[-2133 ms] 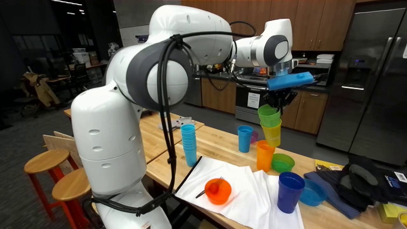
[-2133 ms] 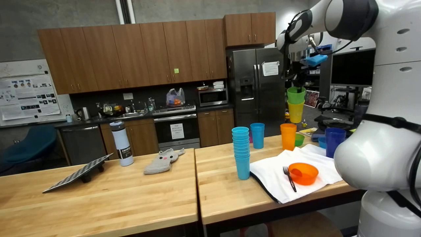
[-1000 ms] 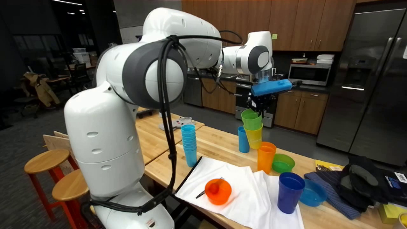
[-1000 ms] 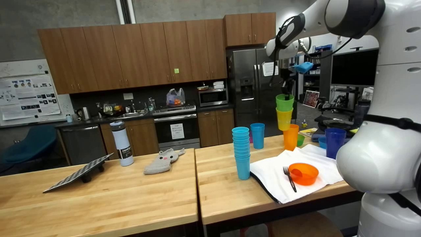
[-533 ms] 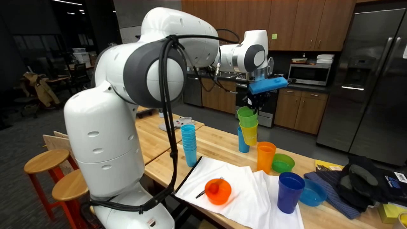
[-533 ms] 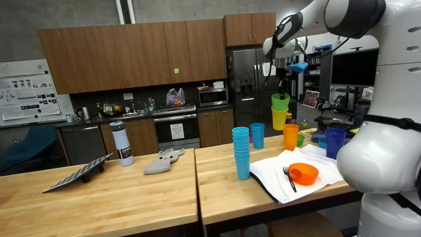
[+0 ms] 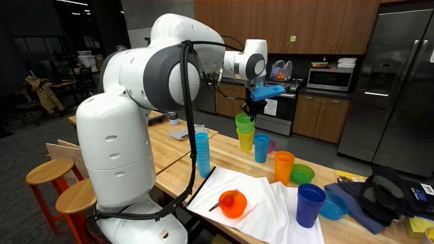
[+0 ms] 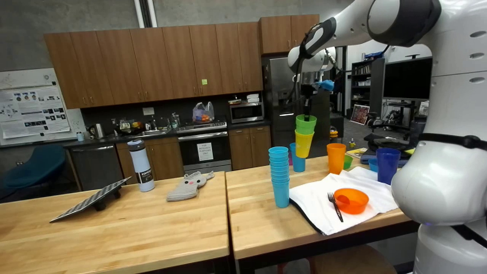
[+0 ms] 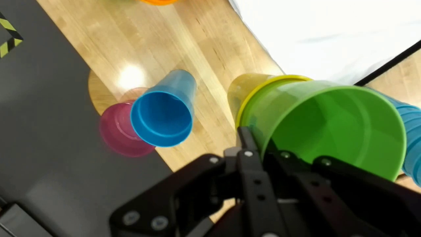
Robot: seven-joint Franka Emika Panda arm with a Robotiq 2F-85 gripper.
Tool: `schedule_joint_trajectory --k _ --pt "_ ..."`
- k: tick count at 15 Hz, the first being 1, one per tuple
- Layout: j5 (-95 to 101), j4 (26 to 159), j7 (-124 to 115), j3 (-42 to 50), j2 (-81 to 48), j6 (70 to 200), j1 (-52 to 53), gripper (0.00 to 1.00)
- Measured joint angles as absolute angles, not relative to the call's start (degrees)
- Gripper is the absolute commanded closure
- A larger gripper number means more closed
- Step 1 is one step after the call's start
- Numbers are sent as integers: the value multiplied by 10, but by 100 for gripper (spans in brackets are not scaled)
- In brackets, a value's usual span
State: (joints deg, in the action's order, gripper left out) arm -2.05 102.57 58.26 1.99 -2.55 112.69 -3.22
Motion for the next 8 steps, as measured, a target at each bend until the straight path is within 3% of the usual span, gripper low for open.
schedule_joint_trajectory --k 8 --pt "-20 999 591 14 -118 1113 -31 98"
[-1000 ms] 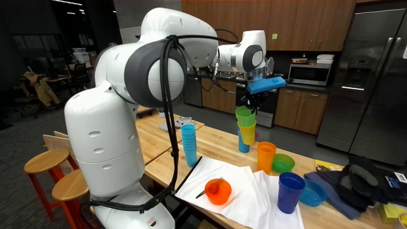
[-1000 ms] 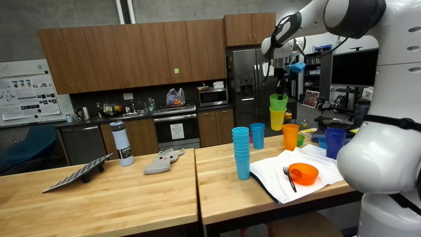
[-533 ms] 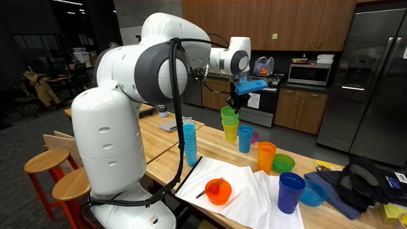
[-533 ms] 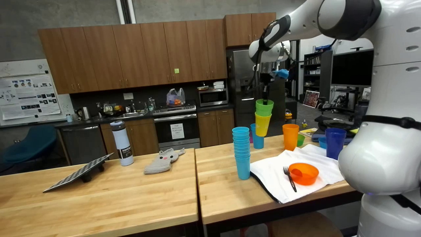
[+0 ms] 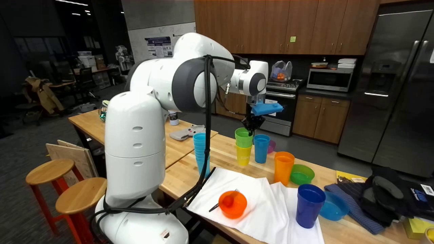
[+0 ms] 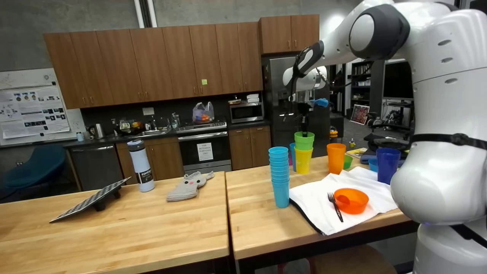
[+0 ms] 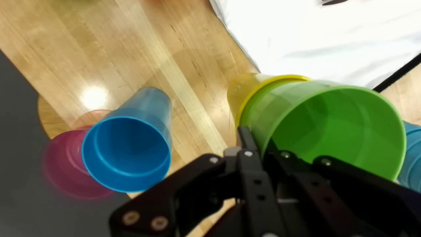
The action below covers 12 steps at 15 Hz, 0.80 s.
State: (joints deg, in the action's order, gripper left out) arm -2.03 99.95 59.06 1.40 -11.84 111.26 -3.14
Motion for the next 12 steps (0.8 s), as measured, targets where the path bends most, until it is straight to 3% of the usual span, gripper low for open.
schedule_joint_trajectory --k 12 --pt "14 966 592 -11 -156 1088 -28 98"
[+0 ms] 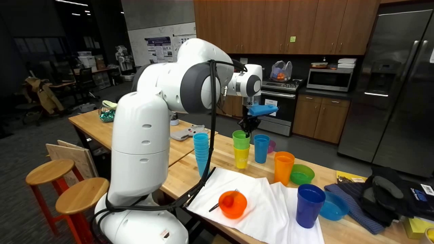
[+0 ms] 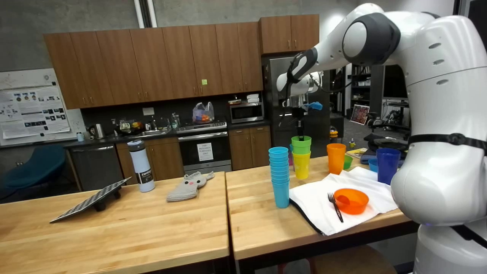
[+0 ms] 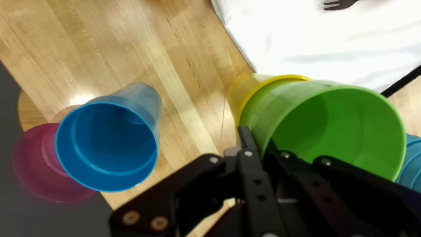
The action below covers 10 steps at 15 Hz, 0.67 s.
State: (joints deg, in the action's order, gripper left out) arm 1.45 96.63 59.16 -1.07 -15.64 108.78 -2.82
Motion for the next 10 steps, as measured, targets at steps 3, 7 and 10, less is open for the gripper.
schedule_joint_trajectory --k 3,7,10 --pt "32 956 592 -14 -153 1089 -28 98" --pt "43 950 593 -17 -149 1089 -27 98" --pt "43 948 593 -16 -149 1089 -28 98"
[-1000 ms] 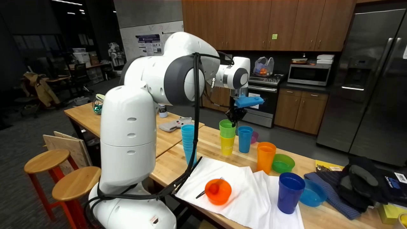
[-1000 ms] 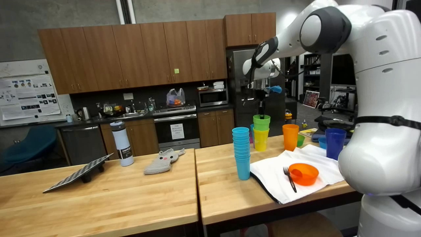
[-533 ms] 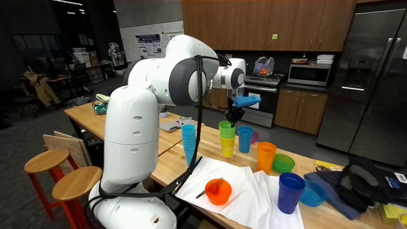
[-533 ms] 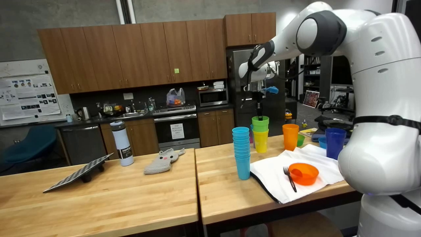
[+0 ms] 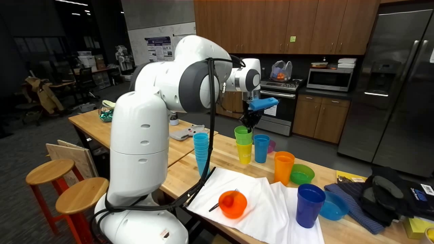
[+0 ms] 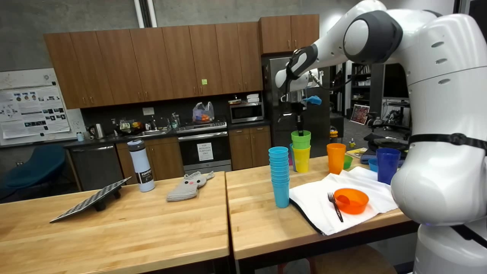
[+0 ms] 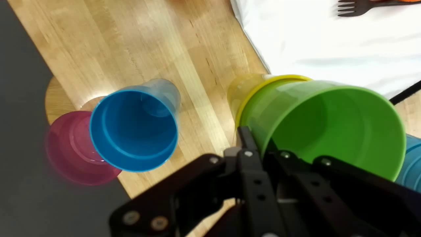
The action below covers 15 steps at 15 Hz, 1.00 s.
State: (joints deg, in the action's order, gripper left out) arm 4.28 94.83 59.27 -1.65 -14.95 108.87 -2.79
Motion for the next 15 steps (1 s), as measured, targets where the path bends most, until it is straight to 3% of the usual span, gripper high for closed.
schedule_joint_trajectory --k 15 --pt "35 834 591 -24 -263 1084 -29 98"
